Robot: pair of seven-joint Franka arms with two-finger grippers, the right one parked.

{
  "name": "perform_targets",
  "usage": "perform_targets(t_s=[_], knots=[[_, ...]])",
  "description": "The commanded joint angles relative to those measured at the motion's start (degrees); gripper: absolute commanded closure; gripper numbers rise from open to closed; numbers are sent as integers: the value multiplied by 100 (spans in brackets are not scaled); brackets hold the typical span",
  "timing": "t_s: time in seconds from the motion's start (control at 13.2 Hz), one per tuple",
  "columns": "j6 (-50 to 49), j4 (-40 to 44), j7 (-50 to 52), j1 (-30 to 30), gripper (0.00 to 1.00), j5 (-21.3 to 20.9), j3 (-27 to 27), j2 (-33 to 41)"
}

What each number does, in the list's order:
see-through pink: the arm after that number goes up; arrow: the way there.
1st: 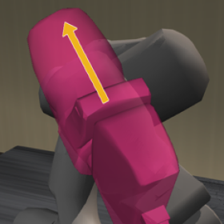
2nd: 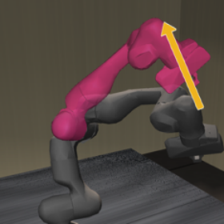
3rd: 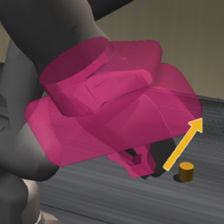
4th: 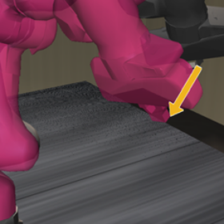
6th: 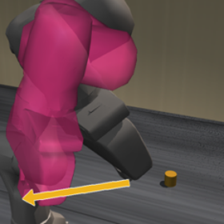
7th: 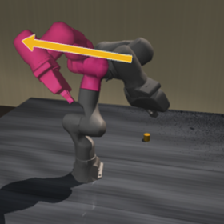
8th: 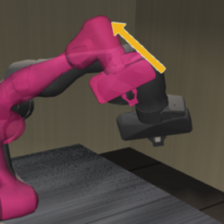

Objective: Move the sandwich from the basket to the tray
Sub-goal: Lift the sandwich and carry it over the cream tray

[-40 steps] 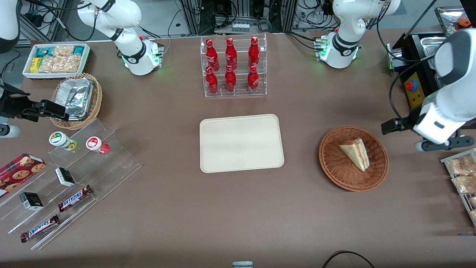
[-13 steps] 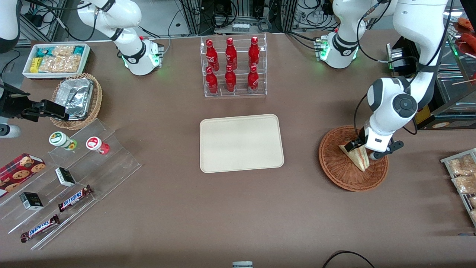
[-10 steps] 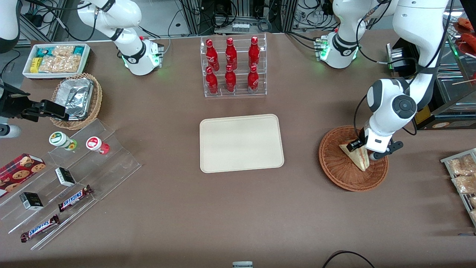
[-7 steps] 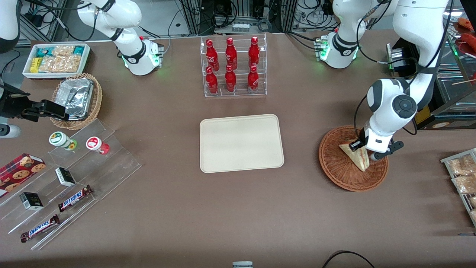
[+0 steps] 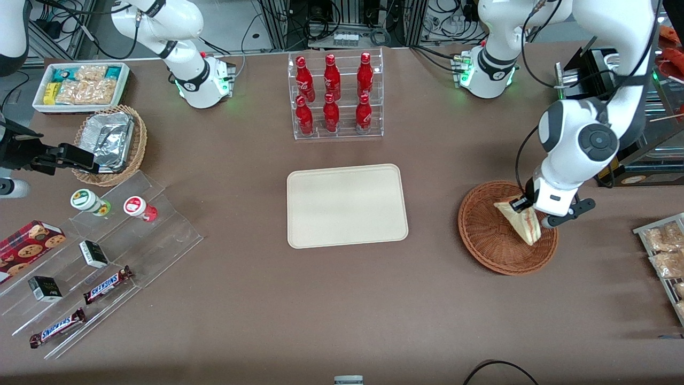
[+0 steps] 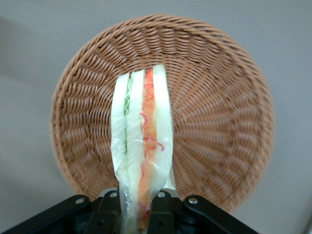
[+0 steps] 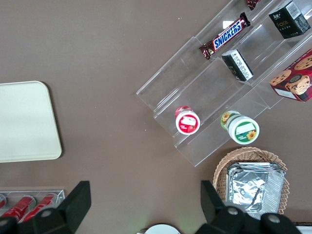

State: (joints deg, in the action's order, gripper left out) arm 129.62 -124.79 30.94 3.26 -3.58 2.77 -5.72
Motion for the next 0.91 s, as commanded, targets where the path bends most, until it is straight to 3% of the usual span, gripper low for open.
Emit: perform_targets(t_s=[0.0,0.38,0.83], knots=[[-1374,1137,341,402,95,-125,100,1],[-1738,2027,1386,1684,95,-108,110,-314],[-1712,3319,1959,3091,95,-117,110,-1851]])
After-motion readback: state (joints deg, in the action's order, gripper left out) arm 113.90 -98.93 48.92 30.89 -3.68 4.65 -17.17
